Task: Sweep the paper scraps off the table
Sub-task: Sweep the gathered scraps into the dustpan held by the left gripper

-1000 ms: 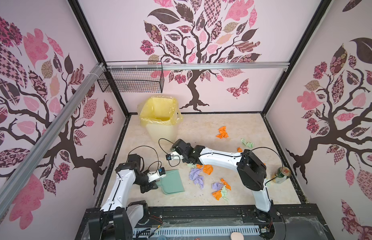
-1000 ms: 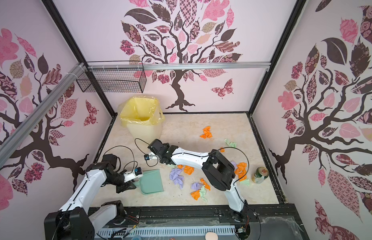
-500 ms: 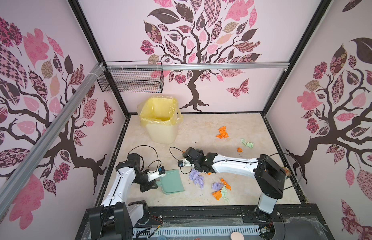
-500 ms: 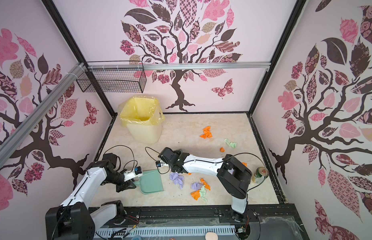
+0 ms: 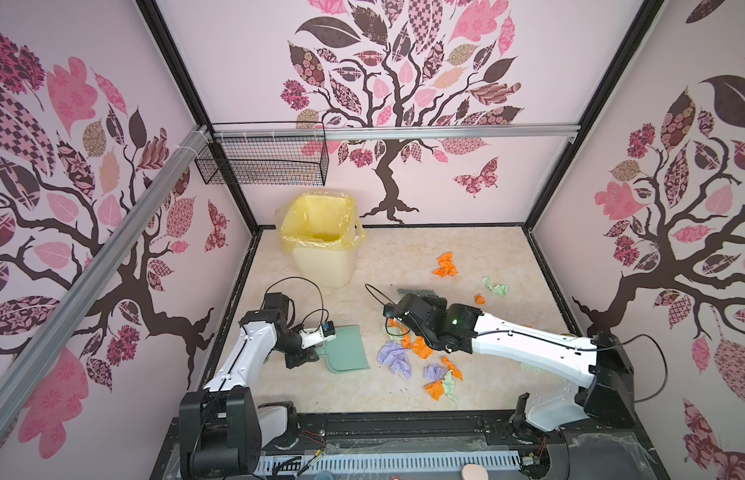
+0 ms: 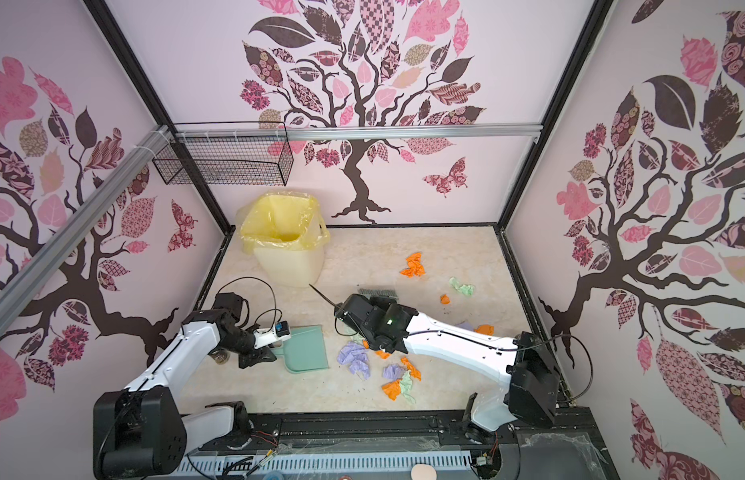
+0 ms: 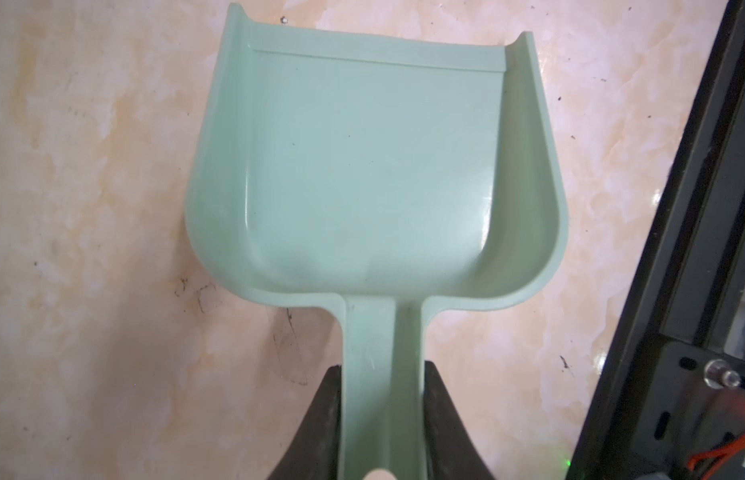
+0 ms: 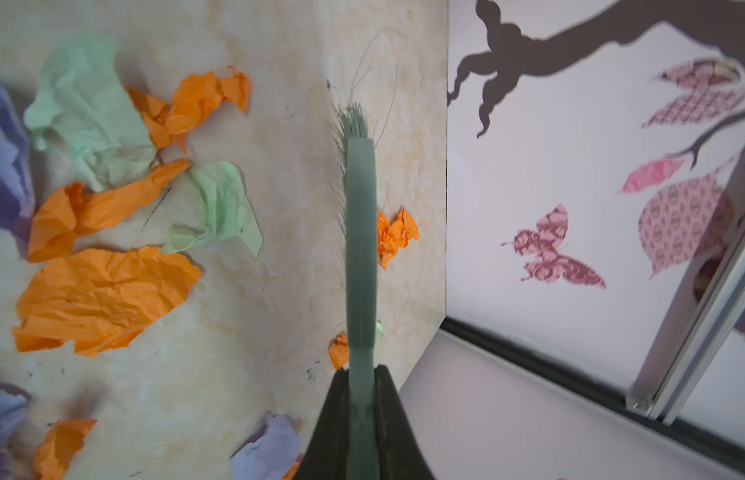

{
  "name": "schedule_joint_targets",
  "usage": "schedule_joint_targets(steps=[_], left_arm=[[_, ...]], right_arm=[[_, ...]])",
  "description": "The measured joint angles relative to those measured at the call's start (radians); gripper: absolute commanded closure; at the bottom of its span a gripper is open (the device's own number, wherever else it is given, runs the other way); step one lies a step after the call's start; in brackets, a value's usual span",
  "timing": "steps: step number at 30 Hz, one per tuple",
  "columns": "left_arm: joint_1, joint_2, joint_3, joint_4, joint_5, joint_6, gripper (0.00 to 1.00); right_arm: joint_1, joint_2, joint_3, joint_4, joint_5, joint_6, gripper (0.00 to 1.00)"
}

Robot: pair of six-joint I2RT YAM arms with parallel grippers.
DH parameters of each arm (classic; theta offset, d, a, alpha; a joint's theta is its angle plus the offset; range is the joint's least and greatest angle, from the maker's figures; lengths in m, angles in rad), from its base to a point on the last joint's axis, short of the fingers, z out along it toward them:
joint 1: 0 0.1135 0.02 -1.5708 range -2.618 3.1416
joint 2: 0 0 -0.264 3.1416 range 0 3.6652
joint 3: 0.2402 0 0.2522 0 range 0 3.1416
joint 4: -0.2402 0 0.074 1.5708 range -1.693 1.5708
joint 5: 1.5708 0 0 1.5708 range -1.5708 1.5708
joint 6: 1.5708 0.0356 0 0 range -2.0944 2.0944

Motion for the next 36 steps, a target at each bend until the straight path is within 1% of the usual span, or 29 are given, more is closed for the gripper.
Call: schedule_joint_targets(steps=[3, 6, 10, 13, 16, 22, 28, 33, 36], left_arm=[[-0.045, 0.020, 0.016, 0.010, -0.016, -0.027, 1.00], [-0.067, 0.040, 0.042, 0.023, -0.019, -0.054, 1.00], [-0.103, 0.052, 0.046, 0.050, -0.037, -0.085, 1.00], [-0.147, 0.054, 0.046, 0.069, -0.051, -0.109, 1.00], [-0.175, 0.055, 0.045, 0.087, -0.057, -0.126, 1.00], [-0.180, 0.098, 0.045, 0.110, -0.056, -0.145, 1.00], [-0.193, 0.123, 0.045, 0.137, -0.046, -0.164, 1.00], [-0.220, 0.152, 0.046, 0.165, -0.040, -0.185, 1.00], [-0.235, 0.167, 0.046, 0.180, -0.037, -0.193, 1.00]], right_arm=[[-0.041, 0.096, 0.160, -0.187, 0.022, 0.254, 1.00], [-0.058, 0.172, 0.172, -0.306, 0.031, 0.460, 1.00], [-0.070, 0.257, 0.180, -0.409, -0.039, 0.654, 1.00], [-0.071, 0.302, 0.201, -0.436, -0.076, 0.763, 1.00], [-0.071, 0.317, 0.206, -0.429, -0.130, 0.836, 1.00], [-0.061, 0.328, 0.206, -0.386, -0.265, 0.935, 1.00], [-0.014, 0.344, 0.260, -0.355, -0.356, 0.975, 1.00], [0.019, 0.392, 0.346, -0.348, -0.400, 0.986, 1.00], [0.034, 0.409, 0.366, -0.338, -0.425, 0.992, 1.00]])
